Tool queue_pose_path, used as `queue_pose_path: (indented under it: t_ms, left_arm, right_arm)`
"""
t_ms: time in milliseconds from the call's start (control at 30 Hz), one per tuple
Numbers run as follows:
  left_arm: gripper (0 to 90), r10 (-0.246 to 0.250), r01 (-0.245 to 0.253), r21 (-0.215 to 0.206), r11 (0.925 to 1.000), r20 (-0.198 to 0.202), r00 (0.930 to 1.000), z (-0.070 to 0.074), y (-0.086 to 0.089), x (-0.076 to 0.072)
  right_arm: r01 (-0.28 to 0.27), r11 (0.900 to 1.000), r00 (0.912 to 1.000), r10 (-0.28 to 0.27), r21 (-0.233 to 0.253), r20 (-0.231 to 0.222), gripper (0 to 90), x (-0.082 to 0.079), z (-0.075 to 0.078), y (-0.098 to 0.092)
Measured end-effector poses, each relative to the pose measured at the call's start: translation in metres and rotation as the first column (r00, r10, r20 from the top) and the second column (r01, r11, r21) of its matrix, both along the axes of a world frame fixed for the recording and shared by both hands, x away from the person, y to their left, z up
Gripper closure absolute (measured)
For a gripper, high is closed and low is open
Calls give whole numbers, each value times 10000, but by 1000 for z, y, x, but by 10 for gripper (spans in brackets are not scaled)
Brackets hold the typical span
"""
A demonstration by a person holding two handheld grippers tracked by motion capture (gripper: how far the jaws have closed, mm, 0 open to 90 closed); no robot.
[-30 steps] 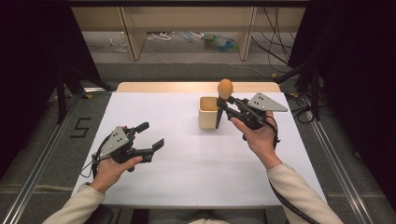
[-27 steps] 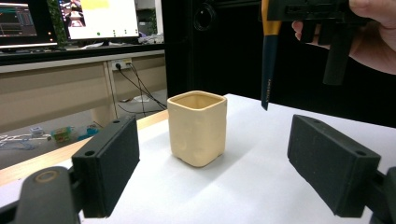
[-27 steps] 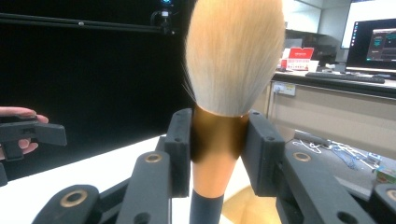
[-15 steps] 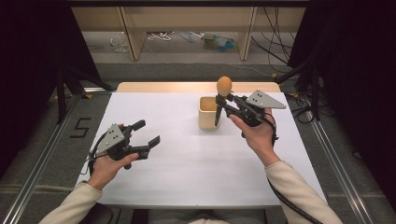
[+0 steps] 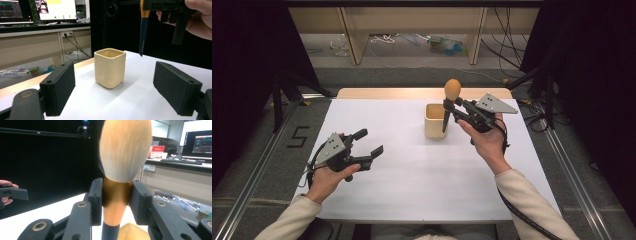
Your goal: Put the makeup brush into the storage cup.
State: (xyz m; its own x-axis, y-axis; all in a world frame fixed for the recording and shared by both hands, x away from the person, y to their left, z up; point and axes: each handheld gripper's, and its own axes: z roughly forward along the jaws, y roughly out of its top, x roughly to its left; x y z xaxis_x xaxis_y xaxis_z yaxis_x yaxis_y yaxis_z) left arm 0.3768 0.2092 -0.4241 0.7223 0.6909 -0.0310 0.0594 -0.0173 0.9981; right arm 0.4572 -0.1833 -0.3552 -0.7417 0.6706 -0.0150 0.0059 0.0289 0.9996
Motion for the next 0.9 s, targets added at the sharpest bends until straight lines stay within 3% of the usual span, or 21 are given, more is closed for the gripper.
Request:
queue_pose_path:
  t_ms: [433,900]
  left_arm:
    - [174,-62,61,53,10000,148,9999,0,0,1]
    - [173,16,-16,36,10000,35,10000,0,0,0]
  right_arm:
    - [53,10000,10000,-53,-17,63,665,5,2,4]
    - [120,9999,9998,-121,83,159,666,9,4,5]
